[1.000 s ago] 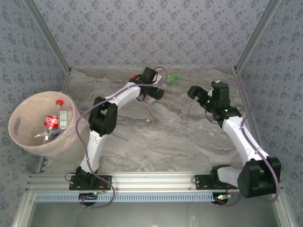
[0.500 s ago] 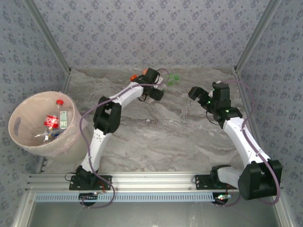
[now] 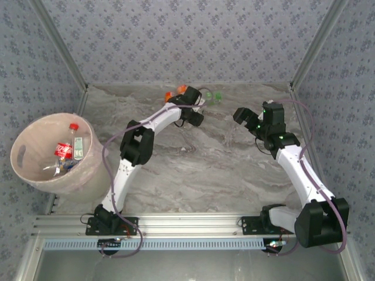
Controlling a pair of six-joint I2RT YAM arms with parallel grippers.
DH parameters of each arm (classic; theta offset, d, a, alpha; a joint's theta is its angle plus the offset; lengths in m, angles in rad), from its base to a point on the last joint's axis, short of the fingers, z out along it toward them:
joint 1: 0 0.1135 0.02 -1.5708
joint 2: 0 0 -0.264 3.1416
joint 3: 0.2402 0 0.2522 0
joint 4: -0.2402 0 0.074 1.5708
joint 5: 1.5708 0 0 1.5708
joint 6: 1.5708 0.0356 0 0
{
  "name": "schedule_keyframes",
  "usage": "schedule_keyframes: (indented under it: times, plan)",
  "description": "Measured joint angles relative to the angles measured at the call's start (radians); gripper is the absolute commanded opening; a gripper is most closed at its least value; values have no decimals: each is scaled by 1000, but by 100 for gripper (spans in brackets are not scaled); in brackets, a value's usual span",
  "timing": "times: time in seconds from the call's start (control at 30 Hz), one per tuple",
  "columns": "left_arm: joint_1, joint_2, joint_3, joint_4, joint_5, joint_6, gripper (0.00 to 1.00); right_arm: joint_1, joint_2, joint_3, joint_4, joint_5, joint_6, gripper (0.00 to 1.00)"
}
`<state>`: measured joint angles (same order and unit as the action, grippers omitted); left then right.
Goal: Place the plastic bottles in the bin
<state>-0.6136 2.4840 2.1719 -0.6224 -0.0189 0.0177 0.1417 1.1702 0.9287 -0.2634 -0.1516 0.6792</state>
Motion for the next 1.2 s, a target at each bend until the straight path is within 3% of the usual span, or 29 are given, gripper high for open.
schedule_keyframes:
  times: [0.2,0.5,0.87,1.03,1.2]
  plan:
    - [-27,-54,-80,2,18,-27,48,0,0,0,0,7,-3,100]
    - [-37,-299,-311,97,50,-108,43,-2,0,-8,18,-1,-8,100]
    - [-36,-583,-560,214,75,-204,42,5,-4,-71,213,-127,-19,100]
    - [-36,-702,-616,225,69,-222,42,44,-4,-97,336,-218,-35,100]
    - [-30,-827,-625,225,36,-226,42,151,-4,-102,427,-251,-140,100]
